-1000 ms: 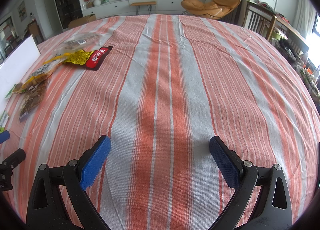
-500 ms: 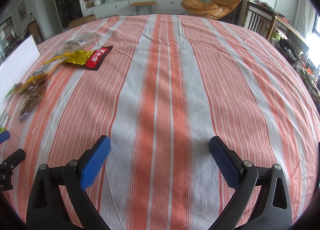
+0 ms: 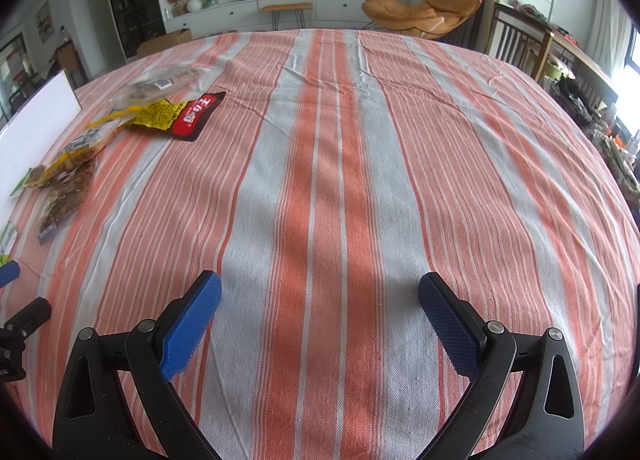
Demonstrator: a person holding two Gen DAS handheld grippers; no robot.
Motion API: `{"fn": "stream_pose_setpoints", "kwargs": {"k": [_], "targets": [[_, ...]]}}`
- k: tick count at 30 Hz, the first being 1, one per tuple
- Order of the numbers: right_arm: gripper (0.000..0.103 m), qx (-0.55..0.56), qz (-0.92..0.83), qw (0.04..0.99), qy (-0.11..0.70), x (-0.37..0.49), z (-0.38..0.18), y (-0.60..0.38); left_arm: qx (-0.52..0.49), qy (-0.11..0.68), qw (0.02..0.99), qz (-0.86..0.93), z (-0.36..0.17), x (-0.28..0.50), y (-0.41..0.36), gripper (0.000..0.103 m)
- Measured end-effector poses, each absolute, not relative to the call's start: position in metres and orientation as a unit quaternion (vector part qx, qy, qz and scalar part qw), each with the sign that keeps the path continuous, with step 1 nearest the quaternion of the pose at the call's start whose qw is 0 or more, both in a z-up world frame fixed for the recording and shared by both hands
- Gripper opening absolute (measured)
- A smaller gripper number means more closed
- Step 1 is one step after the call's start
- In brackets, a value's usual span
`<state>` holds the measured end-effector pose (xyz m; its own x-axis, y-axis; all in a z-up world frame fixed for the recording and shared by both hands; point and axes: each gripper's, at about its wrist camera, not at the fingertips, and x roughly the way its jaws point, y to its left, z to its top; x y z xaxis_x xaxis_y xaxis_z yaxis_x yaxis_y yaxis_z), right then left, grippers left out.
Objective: Organize snacks
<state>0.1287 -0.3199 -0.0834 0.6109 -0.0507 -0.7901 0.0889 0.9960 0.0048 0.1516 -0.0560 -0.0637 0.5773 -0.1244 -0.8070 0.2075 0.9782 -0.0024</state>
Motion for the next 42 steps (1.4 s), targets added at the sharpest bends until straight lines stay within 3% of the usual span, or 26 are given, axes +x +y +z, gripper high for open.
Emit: {"fn": "stream_pose_setpoints", "kwargs": {"k": [34,42], "targets": [[0.101,0.022,-0.039,0.897,0.439,0.128,-0.083,-0.32,0.05,0.456,0.884,-0.088,-0.063,0.149,-0.057,0.103],[0.101,0.022,-0.039,0.897,0.439,0.128,-0.083,-0.32,0.086,0.446,0.886,-0.097,-0.016,0.155,-0.012,0.103]]}}
